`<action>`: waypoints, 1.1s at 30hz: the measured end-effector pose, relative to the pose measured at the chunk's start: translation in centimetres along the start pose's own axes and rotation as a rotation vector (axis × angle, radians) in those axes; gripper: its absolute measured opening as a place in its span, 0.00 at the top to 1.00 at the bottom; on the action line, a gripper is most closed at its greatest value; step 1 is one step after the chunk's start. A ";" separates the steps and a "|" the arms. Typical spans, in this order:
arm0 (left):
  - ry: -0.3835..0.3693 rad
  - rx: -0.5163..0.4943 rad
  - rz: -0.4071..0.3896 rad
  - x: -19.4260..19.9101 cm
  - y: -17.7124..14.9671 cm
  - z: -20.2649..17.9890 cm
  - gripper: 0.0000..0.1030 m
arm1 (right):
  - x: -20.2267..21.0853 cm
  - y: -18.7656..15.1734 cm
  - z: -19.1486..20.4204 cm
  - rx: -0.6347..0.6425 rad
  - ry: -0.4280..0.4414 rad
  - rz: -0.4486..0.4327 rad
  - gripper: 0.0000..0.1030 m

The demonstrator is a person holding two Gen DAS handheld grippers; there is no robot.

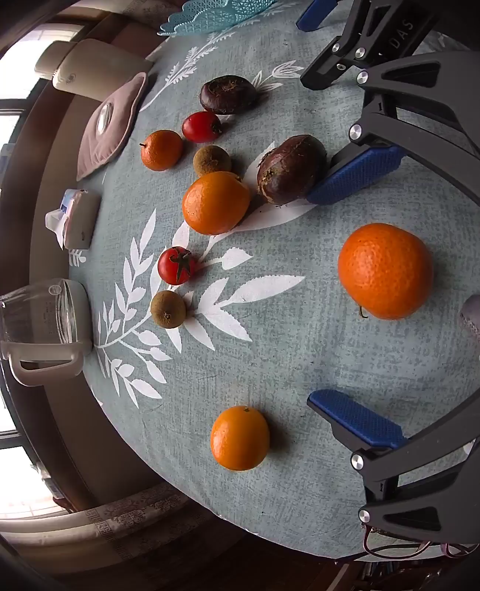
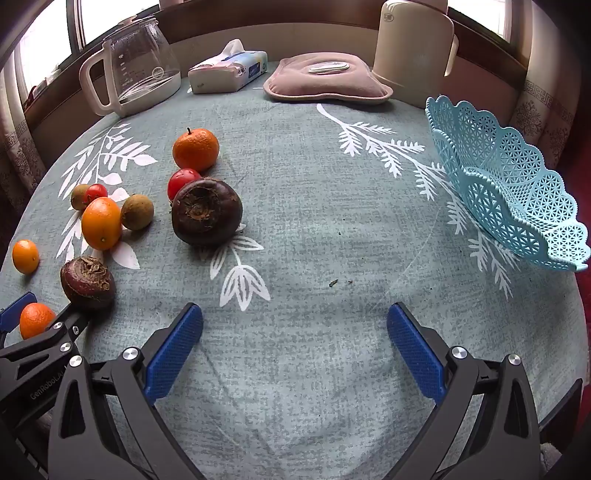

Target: Organize fruits

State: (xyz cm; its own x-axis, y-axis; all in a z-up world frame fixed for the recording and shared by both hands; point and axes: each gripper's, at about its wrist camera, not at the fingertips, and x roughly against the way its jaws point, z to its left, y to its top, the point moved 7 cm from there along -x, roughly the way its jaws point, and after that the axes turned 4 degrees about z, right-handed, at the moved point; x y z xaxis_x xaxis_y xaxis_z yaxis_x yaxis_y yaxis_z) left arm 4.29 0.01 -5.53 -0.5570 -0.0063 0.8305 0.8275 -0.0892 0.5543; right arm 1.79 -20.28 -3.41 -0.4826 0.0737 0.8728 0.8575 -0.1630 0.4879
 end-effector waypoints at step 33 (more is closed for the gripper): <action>0.004 -0.003 0.005 0.0 0.1 0.1 0.05 | 0.1 0.1 0.0 0.000 -0.001 -0.001 0.02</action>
State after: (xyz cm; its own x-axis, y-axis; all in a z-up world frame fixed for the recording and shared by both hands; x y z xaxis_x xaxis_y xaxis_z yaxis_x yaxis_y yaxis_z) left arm 4.39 0.12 -5.51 -0.5535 -0.0108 0.8328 0.8298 -0.0924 0.5503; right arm 1.85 -20.25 -3.30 -0.4829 0.0744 0.8725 0.8573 -0.1628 0.4884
